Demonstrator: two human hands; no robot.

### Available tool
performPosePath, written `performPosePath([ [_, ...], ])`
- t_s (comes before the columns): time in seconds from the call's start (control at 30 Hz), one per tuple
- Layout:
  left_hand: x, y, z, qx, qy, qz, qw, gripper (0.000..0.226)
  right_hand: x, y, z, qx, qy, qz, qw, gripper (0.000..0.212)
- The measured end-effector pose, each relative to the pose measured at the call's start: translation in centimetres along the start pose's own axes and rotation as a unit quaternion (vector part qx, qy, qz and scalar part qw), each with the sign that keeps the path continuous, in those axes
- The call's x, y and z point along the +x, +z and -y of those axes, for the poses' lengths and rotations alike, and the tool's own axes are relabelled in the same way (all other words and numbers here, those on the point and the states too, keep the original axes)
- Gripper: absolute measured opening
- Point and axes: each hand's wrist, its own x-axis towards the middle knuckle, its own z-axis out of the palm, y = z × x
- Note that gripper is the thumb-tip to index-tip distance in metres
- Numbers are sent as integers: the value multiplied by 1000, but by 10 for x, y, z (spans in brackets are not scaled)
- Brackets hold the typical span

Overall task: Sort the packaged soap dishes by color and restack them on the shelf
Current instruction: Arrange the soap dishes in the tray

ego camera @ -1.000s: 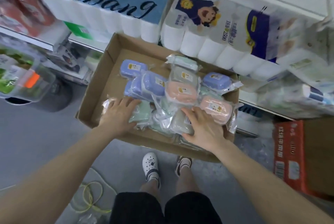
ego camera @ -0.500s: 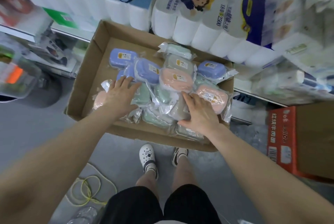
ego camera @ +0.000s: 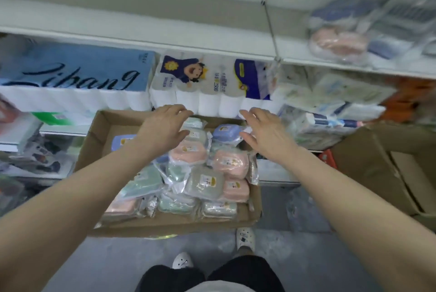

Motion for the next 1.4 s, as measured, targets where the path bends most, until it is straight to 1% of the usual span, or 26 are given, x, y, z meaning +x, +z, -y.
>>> performPosePath([
  [0.1,50,-33,-35,10,50,-51,997,49,2,-53,-52,-56,17,-70,996,57],
  [0.17,84,-55,-61,6,83,-86,993,49,1,-85,-89,-73,36,-110,991,53],
  [0.3,151,-87,-121,2,118,-142,983,48,-3,-134,-166,-112,46,-167,978,51],
  [0.37,182,-95,-152,-7,122,-161,979,49,-4,-150,-204,-126,47,-187,973,49],
  [0.53,256,-93,-225,-13,142,-155,978,61,3,-171,-291,-139,61,-196,969,53],
  [0.67,302,-77,-260,-11,127,-132,983,69,26,-174,-336,-108,66,-182,975,59],
  [0.73,314,-66,-265,0,111,-112,988,71,45,-176,-346,-75,78,-167,980,62],
  [0.8,317,-59,-263,0,88,-100,991,70,66,-175,-351,-39,72,-140,987,64],
  [0.9,314,-61,-253,1,50,-106,993,69,99,-171,-350,-24,44,-95,994,65],
  [1.0,309,-69,-234,34,23,-128,991,71,129,-169,-342,-32,56,-38,997,66],
  [1.07,306,-72,-220,48,-3,-131,990,73,144,-168,-334,-11,71,-15,997,70],
  [1.17,298,-75,-206,58,-49,-125,989,87,160,-166,-325,16,94,17,995,75],
  [1.23,290,-76,-200,38,-77,-128,988,94,168,-160,-319,40,118,41,991,81],
  [1.33,273,-78,-193,0,-119,-145,982,94,179,-150,-308,99,147,42,983,86],
  [1.4,260,-79,-185,-4,-137,-170,976,97,186,-145,-301,125,149,36,980,81],
])
